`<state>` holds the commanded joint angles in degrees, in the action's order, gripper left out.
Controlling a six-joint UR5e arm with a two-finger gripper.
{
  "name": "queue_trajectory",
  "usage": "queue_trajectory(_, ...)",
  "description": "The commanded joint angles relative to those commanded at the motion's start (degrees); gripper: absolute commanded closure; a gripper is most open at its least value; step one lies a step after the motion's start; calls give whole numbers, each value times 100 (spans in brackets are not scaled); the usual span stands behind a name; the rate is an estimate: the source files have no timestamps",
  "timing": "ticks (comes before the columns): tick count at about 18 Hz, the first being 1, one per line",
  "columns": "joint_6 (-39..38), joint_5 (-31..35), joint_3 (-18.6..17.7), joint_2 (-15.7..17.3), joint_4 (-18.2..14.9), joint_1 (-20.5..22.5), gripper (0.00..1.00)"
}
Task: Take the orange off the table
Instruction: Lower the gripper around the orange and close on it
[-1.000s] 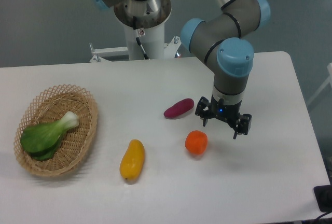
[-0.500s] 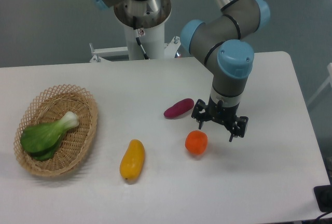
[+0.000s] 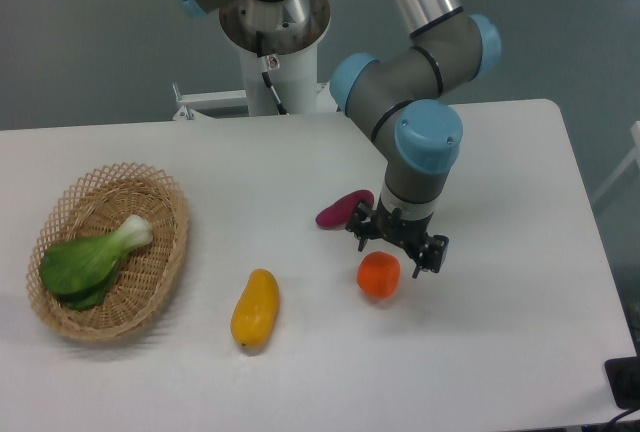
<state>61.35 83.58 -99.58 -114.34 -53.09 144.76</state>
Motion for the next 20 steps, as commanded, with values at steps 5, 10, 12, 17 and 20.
queue_trajectory(5, 0, 0, -9, -88, 9, -79, 0)
queue_trajectory(10, -35, 123, -9, -194, 18, -167, 9)
queue_trajectory(12, -44, 123, 0, -203, 18, -167, 18)
queue_trajectory(17, -53, 694, -9, -194, 18, -176, 35)
queue_trajectory(20, -61, 712, 9, -176, -9, -176, 45)
